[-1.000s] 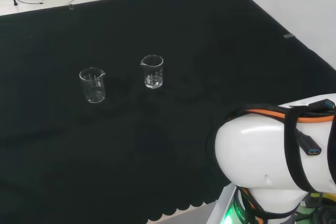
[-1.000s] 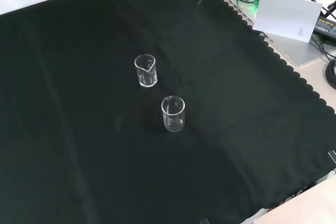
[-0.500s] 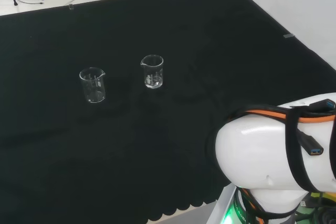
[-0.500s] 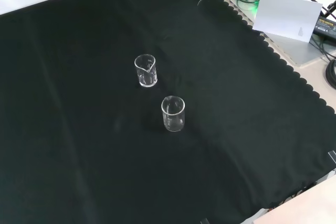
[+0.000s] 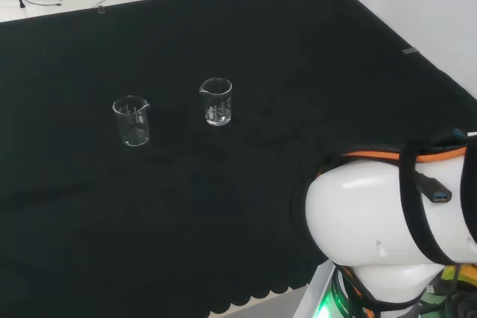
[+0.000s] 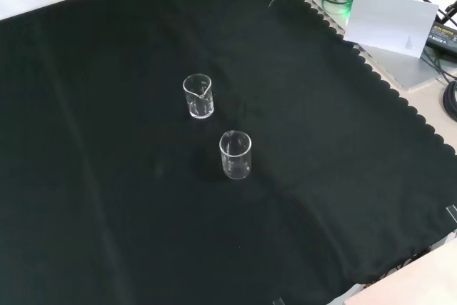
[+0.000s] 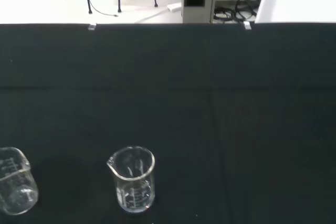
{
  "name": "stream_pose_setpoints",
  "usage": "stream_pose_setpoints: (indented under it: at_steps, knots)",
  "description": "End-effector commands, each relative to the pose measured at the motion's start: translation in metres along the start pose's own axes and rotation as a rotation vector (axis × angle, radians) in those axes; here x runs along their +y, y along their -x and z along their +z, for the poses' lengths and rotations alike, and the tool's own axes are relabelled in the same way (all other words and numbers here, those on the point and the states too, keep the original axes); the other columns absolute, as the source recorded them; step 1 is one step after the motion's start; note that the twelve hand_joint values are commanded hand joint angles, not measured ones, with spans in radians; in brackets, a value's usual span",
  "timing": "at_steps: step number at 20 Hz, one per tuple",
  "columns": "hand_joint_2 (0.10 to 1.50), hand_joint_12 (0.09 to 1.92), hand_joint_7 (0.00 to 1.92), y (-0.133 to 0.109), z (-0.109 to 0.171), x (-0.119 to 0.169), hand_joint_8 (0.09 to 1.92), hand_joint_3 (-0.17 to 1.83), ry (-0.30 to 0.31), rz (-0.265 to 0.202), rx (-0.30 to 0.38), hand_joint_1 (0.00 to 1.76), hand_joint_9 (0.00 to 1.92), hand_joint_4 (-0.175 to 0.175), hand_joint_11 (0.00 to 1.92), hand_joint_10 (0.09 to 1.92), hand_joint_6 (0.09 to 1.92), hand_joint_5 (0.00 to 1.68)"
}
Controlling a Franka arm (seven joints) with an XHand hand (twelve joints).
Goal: Pick up the beaker on the right.
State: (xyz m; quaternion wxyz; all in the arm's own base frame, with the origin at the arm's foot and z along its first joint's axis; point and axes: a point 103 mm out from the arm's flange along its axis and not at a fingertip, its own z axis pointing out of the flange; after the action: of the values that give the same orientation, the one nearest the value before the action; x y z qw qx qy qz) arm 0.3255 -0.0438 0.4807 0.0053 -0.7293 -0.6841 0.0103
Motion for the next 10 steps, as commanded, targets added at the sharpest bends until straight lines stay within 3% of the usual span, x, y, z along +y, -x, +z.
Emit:
stream_pose_setpoints:
  at_steps: [1, 10]
  knots:
    - [0.79, 1.15, 0.23, 0.024, 0.029, 0.026, 0.56, 0.54, -0.044, 0.038, 0.007, 0.68, 0.27, -0.021, 0.0, 0.67, 0.09, 0.33]
    - [0.76, 1.14, 0.21, 0.029, 0.093, 0.082, 0.56, 0.55, -0.114, 0.053, 0.069, 0.69, 0.26, -0.022, 0.0, 0.66, 0.09, 0.33]
